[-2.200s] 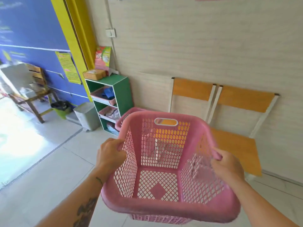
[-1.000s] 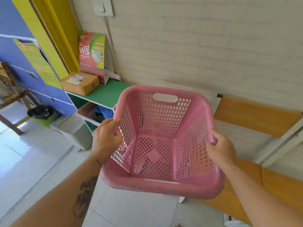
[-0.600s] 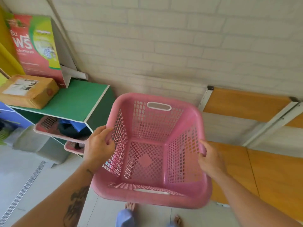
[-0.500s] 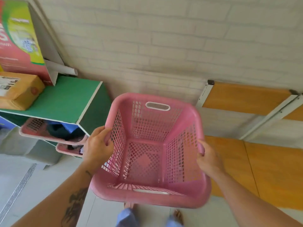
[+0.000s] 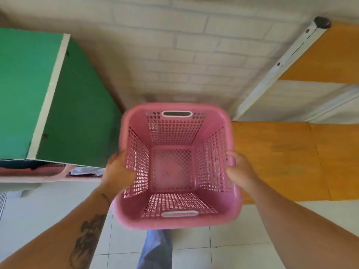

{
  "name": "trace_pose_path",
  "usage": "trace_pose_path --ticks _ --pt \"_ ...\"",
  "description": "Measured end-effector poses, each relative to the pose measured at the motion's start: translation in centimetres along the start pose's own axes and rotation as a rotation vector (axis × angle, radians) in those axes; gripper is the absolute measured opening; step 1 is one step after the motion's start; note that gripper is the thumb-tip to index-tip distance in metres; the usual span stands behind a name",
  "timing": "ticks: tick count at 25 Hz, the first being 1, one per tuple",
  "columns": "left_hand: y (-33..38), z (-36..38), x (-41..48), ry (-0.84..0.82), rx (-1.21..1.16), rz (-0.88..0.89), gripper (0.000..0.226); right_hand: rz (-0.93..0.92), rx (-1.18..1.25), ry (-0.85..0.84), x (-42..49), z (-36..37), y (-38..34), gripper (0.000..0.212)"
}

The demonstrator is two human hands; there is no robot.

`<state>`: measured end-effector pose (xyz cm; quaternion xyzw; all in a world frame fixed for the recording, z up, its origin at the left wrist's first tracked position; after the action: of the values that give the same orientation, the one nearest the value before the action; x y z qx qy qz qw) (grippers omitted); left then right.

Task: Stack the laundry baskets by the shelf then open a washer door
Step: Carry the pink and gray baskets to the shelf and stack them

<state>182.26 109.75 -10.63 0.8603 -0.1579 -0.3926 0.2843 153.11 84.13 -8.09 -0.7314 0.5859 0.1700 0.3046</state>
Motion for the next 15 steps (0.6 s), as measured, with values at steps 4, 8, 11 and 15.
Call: trace_pose_path --ticks 4,8,11,15 --pt "0.4 0.4 0.6 -0.035 -0.049 -0.129 0.062 0.016 0.061 -0.087 -1.1 0.9 0.4 0.047" --pt "6.0 2.2 -0.7 -0.051 -0.156 -0.024 0.052 0.029 0.144 -0.055 -4.0 -2.0 2.3 0.058" --pt "12.6 5.0 -3.8 -0.096 -0.124 0.126 0.045 0.041 0.208 0.037 -7.1 -6.2 6.1 0.055" --pt "22.3 11.6 -11.3 -0.244 -0.078 0.345 0.037 0.072 0.299 0.143 -12.7 -12.0 14.2 0.042"
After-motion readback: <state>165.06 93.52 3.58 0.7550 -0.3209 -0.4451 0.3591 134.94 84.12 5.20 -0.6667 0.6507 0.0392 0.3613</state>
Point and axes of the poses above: each hand's wrist, its own x-axis towards the middle knuckle, its own z-axis out of the palm, y = z × x, the point moved 9 cm from there along x, towards the middle knuckle, and after that the axes turned 15 degrees about -x, right-handed, at the moved point
